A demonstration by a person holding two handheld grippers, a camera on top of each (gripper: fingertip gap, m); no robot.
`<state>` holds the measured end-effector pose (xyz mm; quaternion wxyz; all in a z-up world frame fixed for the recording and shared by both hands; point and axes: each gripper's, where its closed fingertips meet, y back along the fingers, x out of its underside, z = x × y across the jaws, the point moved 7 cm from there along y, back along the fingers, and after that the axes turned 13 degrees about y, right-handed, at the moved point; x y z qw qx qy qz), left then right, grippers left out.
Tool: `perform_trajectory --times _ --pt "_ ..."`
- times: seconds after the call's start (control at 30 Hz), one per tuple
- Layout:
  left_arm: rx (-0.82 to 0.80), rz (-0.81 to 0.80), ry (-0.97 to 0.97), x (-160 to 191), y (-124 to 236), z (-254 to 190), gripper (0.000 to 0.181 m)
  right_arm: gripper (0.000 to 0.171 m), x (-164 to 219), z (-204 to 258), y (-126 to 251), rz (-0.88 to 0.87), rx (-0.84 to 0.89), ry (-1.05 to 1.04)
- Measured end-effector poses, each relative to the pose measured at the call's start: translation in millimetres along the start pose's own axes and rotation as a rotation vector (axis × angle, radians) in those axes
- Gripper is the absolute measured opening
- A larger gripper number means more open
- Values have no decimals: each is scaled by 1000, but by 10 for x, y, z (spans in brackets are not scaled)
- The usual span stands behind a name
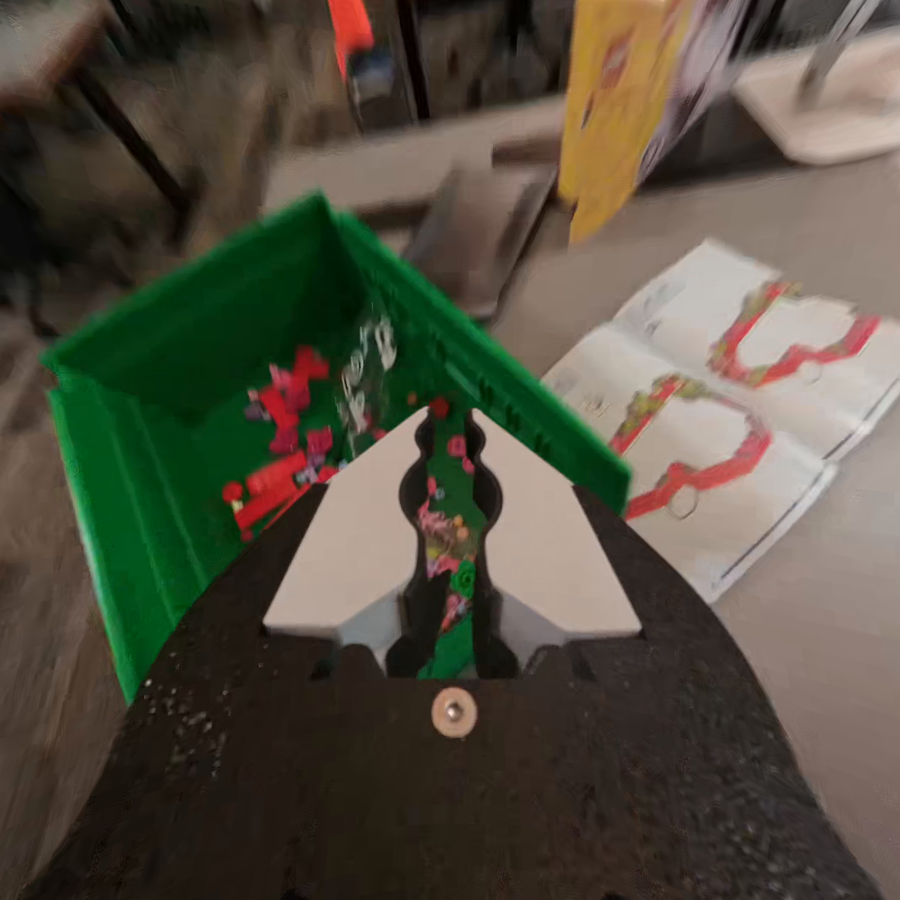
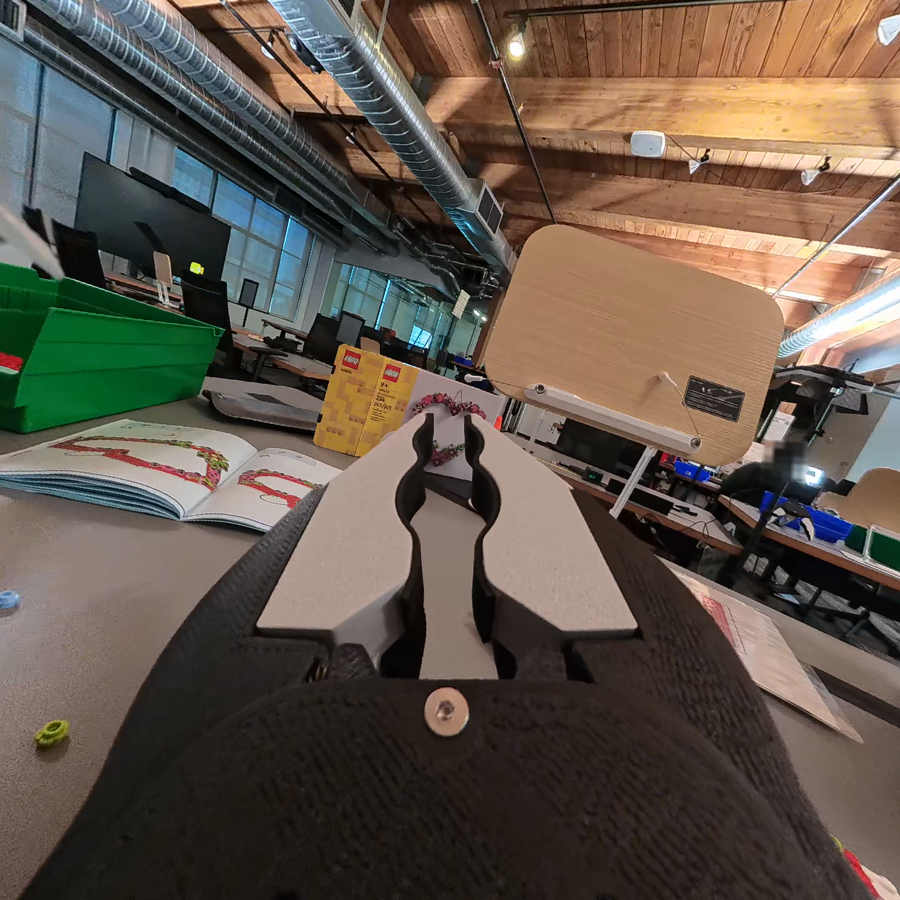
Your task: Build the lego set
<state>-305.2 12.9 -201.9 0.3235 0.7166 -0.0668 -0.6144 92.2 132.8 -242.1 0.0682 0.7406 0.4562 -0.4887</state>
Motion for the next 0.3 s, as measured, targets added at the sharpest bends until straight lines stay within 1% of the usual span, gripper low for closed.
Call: perform_trajectory --times 0.03,0.07,0.13,0.23,0.3 --pt "8 101 23 40 -127 95 9 10 -3 3 0 -3 -2 0" --pt "21 186 51 65 -250 173 13 10 -5 5 0 -4 -4 0" --pt "91 307 102 97 -449 240 14 10 -6 7 -1 -6 -6 -1" --pt "148 412 159 127 -706 306 11 10 1 8 -4 -1 -7 -4" --pt "152 460 168 167 -853 330 11 10 0 10 -4 -2 -9 -4"
